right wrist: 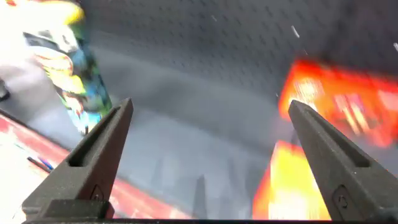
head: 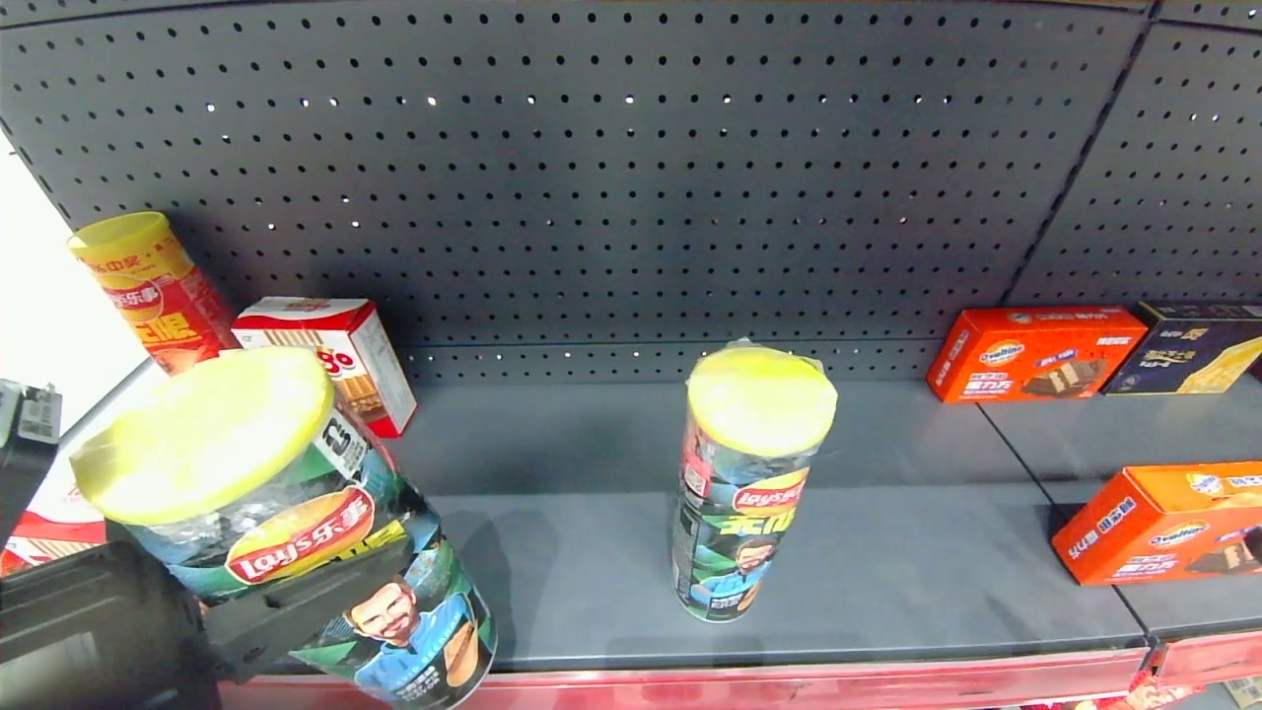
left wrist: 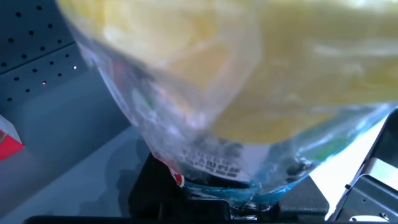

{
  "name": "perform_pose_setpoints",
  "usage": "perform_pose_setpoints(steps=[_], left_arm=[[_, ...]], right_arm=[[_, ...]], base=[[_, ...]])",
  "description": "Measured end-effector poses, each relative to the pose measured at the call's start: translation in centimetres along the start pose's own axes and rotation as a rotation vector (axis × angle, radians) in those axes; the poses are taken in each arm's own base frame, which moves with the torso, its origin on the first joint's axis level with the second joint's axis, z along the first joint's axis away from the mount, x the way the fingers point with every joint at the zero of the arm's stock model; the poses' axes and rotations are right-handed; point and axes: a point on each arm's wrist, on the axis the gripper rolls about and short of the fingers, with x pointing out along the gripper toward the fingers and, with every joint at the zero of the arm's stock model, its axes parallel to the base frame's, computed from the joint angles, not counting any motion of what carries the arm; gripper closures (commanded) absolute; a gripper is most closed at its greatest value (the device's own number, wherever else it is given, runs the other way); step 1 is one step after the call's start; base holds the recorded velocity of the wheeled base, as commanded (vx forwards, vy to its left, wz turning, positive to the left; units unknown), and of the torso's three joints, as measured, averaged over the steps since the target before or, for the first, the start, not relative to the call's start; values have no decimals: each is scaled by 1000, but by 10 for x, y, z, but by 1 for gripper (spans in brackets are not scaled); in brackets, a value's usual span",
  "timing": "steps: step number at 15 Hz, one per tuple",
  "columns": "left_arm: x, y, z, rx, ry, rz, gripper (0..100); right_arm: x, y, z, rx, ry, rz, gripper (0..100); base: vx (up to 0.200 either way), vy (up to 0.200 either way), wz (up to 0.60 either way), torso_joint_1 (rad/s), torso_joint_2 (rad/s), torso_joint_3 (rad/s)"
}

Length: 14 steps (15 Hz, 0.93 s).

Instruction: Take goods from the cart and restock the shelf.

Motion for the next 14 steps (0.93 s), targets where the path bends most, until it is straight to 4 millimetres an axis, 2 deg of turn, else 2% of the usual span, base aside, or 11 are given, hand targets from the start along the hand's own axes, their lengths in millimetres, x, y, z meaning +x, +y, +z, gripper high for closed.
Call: perform_pose_setpoints(steps=[3, 8, 10, 13, 14], left_arm=[[-1, -1, -1, 11, 2, -2, 100], [-1, 0, 3, 32, -15, 9, 100], [-2, 0, 4, 38, -17, 11, 100], [-2, -1, -3, 45, 6, 1, 100], [-2, -1, -4, 45, 8, -1, 100]], right_arm=[[-34, 13, -22, 57, 49, -128, 0], [-70, 27, -56, 73, 38, -311, 0], [-83, 30, -75, 72, 74, -458, 0], [-86, 28, -103, 46, 100, -604, 0], [-85, 26, -105, 24, 45, -670, 0]], base=[[0, 0, 0, 0, 0, 0], [0, 0, 0, 0, 0, 0], [0, 0, 0, 0, 0, 0], [0, 0, 0, 0, 0, 0], [0, 0, 0, 0, 0, 0]])
